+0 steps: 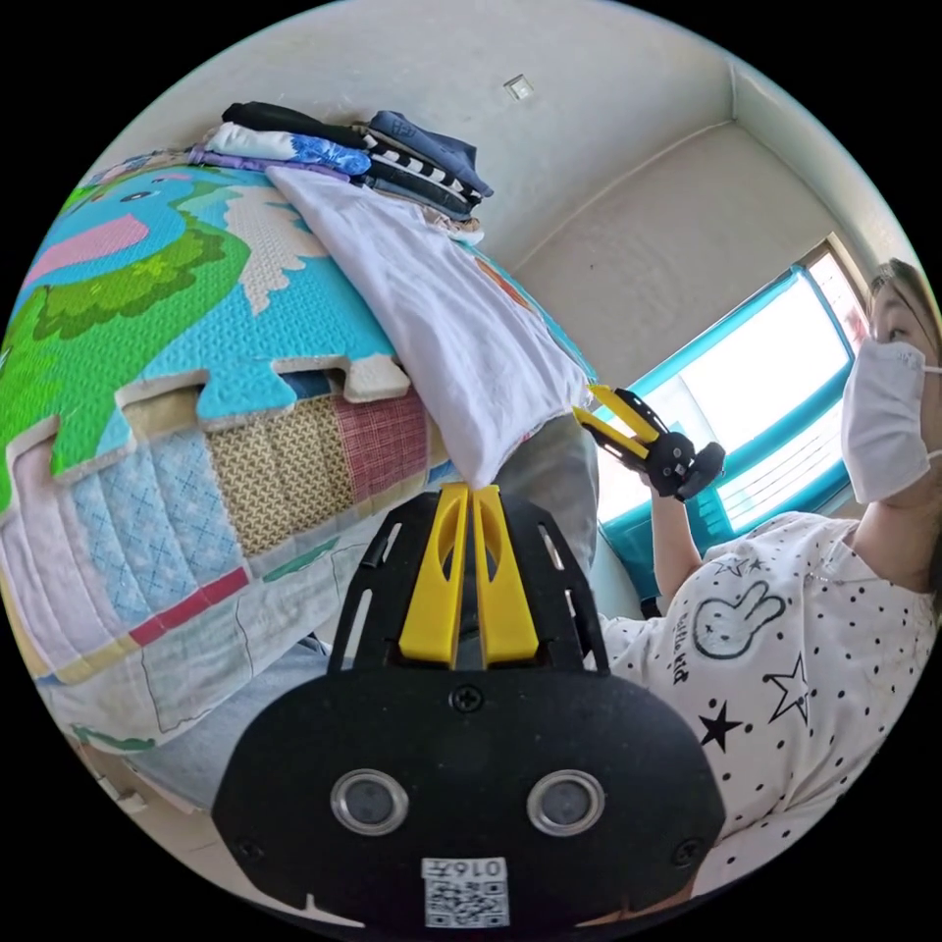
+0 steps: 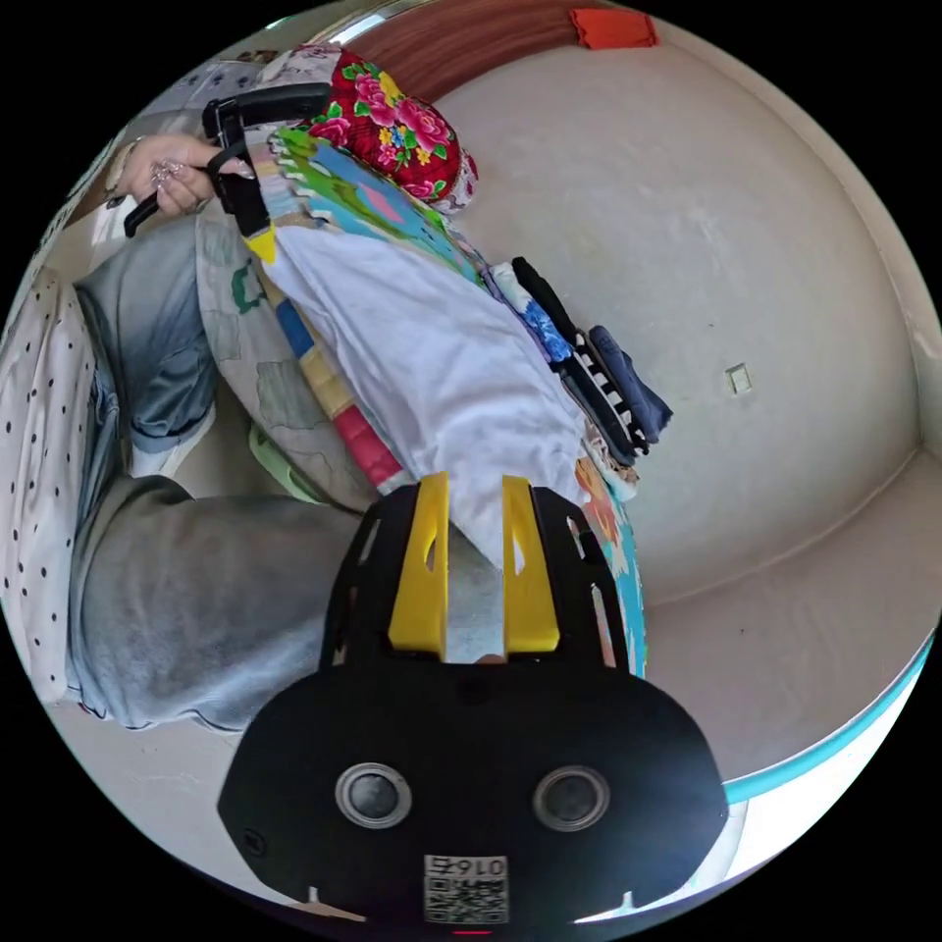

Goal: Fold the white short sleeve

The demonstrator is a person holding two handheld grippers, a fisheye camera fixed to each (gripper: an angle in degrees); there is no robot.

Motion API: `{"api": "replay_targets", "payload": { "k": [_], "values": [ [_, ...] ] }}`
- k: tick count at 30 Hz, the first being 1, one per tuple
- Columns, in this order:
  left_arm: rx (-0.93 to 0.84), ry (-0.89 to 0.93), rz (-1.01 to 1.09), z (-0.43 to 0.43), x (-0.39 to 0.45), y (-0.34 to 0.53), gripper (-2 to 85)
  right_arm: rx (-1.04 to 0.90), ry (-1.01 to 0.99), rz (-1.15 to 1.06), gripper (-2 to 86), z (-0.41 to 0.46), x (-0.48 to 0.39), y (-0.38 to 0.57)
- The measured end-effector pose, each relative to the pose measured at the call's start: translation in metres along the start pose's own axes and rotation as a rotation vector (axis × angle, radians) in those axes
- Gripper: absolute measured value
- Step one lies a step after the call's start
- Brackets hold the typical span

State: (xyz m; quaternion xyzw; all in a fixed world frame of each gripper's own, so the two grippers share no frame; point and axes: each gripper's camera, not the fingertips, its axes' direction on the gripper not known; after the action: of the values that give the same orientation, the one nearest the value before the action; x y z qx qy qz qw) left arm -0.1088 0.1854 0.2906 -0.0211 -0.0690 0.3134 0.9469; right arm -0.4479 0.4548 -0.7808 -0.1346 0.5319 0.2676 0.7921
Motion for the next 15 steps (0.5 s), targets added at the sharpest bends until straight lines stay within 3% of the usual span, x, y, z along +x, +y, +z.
{"api": "replay_targets", "payload": {
  "k": [3, 10, 15],
  "values": [
    [-0.004, 0.0, 0.002, -0.002, -0.002, -0.002, -1.0, -0.083, 0.068, 0.052, 10.3, 0.019, 0.035, 0.032],
    [0.0, 0.009, -0.001, -0.008, -0.006, -0.003, -1.0, -0.094, 0.013, 0.078, 10.6, 0.051, 0.085, 0.076],
    [0.005, 0.012, 0.005, -0.013, -0.007, -0.003, -1.0, -0.116, -0.135, 0.185, 6.9, 0.077, 0.126, 0.1]
  ]
}}
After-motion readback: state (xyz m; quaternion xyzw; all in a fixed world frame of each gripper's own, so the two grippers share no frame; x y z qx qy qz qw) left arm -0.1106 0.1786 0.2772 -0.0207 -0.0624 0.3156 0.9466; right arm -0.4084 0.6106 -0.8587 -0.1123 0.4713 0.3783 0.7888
